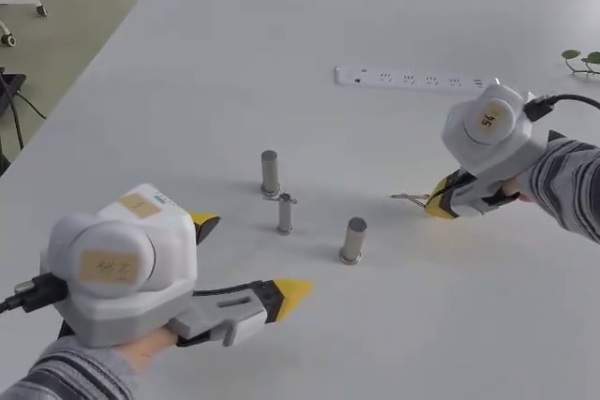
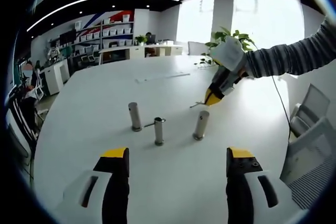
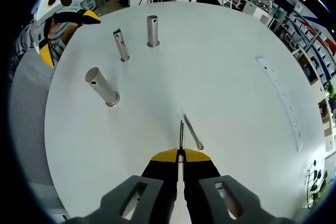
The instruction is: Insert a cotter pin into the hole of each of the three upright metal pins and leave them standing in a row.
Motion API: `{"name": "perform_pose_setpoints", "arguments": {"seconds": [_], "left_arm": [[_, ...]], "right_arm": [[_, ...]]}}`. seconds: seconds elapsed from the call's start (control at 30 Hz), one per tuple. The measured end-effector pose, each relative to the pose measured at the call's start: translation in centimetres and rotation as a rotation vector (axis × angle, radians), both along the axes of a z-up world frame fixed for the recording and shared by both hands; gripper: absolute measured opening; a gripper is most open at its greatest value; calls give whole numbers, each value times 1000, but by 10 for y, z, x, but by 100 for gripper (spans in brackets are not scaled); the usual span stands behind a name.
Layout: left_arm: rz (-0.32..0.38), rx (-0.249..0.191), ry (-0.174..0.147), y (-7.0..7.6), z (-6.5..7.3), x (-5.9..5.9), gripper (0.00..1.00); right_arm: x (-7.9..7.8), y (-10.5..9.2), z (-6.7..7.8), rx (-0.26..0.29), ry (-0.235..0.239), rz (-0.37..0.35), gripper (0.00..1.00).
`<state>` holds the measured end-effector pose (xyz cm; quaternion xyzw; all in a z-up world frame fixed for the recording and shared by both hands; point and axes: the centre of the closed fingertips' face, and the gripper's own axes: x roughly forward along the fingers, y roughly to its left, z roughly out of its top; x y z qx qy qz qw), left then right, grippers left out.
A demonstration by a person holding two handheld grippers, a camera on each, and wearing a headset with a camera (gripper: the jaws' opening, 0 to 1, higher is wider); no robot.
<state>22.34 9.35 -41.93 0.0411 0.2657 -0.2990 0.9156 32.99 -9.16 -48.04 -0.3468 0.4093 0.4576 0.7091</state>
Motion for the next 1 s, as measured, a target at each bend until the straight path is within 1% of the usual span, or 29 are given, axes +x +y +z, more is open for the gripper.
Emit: {"name": "perform_pose_setpoints", "arguments": {"seconds": [0.07, 0.17, 0.23, 0.3, 0.37, 0.43, 0.53, 0.63, 0.7, 0.8, 0.83, 0.87, 1.0], "left_arm": [[-7, 10, 4, -2, 1, -1, 72], [-15, 10, 3, -3, 1, 0, 70], [-25, 10, 3, -6, 4, 1, 69], [-34, 11, 10, -9, 5, 1, 67], [-45, 12, 5, -12, 8, 2, 66], [-57, 16, -1, -15, 10, 4, 65], [-69, 34, 6, -17, 10, 6, 61], [-78, 34, 5, -20, 12, 8, 58], [-85, 28, 8, -24, 14, 10, 56], [-95, 18, 19, -30, 17, 11, 51], [-96, 16, 27, -31, 17, 12, 49], [-97, 10, 34, -33, 17, 12, 48], [-100, -19, 48, -39, 18, 16, 42]], "right_arm": [[-3, 3, 5, 20, -12, 2, 0], [-7, 7, 12, 35, -28, 13, 0], [-10, 11, 19, 48, -53, 26, 0], [-13, 15, 25, 64, -68, 33, 0], [-15, 19, 30, 77, -82, 42, 0], [-18, 24, 36, 91, -101, 61, 0], [-22, 31, 44, 111, -122, 83, 0], [-28, 39, 52, 133, -143, 117, 0], [-32, 44, 57, 146, -151, 135, 0], [-40, 54, 64, 164, -171, 182, 0], [-42, 56, 66, 166, -179, 194, 0], [-45, 59, 68, 168, -190, 224, 0], [-55, 67, 70, 164, -211, 290, 0]]}}
